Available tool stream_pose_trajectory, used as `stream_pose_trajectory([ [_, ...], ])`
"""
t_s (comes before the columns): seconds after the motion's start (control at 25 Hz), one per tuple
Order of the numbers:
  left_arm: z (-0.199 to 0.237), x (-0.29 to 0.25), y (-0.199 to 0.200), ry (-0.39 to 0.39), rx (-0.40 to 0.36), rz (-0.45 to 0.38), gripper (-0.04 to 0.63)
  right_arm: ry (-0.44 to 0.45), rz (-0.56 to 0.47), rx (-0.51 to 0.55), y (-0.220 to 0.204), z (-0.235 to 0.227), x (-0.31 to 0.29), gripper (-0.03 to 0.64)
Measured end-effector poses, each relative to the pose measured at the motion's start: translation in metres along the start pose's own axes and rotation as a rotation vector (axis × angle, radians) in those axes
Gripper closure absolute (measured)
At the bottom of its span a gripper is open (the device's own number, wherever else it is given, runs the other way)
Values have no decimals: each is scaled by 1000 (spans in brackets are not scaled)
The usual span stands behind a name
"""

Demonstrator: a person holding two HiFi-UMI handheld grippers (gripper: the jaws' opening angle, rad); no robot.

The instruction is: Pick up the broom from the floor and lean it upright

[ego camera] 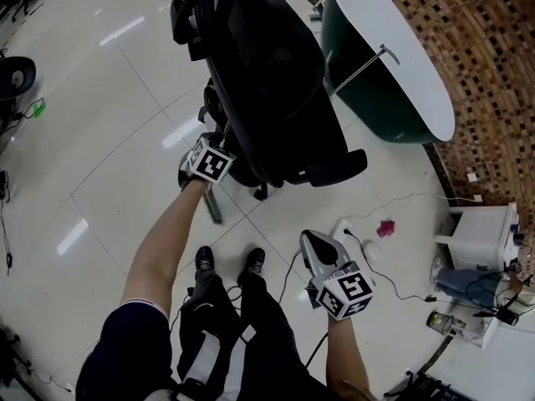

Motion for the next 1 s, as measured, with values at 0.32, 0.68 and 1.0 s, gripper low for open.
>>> stream_pose_trajectory([
  [0.32, 19, -7, 8, 69, 40, -37, 500, -17, 6, -18, -6, -5, 2, 611],
  [0.68, 18, 3, 4, 40, 94, -81, 459, 3, -7, -2, 0, 11, -6, 611],
  [1.0, 9, 45, 5, 0, 112, -116, 459, 18, -45, 4, 10, 37, -8, 611],
])
Point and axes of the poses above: the fingertips, and each gripper's own axes: x backward along the fingers, z to its left, y out of its top, the point moved 5 cm from there along x, backward along the fingers, and after that the axes turned 2 degrees about -z, right-handed, at the moved point
